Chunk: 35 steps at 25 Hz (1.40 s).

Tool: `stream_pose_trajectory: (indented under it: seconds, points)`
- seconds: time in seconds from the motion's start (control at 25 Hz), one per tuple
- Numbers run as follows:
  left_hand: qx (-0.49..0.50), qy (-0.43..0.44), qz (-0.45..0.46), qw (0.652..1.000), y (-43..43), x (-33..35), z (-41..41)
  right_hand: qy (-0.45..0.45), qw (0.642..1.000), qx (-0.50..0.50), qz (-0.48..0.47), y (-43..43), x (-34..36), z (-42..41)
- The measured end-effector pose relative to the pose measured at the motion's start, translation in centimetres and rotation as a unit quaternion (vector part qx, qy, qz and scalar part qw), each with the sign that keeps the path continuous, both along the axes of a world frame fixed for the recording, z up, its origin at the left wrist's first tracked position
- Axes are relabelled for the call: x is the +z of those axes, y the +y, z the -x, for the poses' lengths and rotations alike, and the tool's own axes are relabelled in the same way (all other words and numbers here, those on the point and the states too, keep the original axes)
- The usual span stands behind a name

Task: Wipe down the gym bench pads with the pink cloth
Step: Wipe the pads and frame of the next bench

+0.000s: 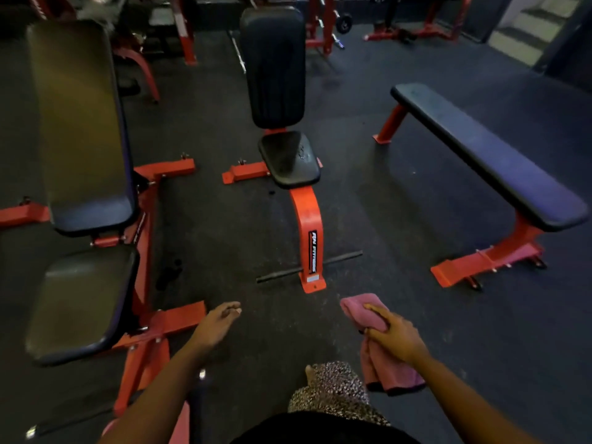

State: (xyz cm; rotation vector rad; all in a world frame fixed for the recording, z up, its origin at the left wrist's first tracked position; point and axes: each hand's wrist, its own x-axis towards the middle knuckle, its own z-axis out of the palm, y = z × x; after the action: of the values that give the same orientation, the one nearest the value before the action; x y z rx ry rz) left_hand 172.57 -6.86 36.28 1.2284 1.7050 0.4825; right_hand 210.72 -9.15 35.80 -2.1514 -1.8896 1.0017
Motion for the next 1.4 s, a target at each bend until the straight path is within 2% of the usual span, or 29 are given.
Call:
stream_pose_trajectory:
  seconds: [0.2,0.4,0.64,0.8,1.04,1.28,1.4]
  points:
    - [0.033,-0.002,0.015,0.999,10.1,1.1,1.3,0.006,0.996,0.093,0.010,15.5,0.7,5.3]
    - [0.134,-0.077,0.047,0.987,20.1,0.7,5.9,0.055,0.987,0.152,0.001,29.6,0.0,14.9]
    - [0.130,-0.082,0.060,0.986,35.2,0.4,12.4,0.088,0.995,0.054,-0.012,41.8,-1.0,23.9]
    - [0.139,-0.091,0.075,0.983,45.8,0.9,13.3,0.094,0.995,-0.005,-0.022,48.8,-1.1,26.9]
    - [0.177,-0.122,0.067,0.974,59.7,-2.5,11.8,0.032,0.997,-0.051,-0.056,61.8,-2.0,26.4]
    - [0.220,-0.183,0.115,0.951,72.7,-10.5,6.5,-0.056,0.991,-0.077,-0.095,75.7,-6.0,24.3]
    - [0.236,-0.218,0.136,0.937,77.8,-15.2,3.0,-0.116,0.984,-0.048,-0.124,81.3,-9.6,24.7]
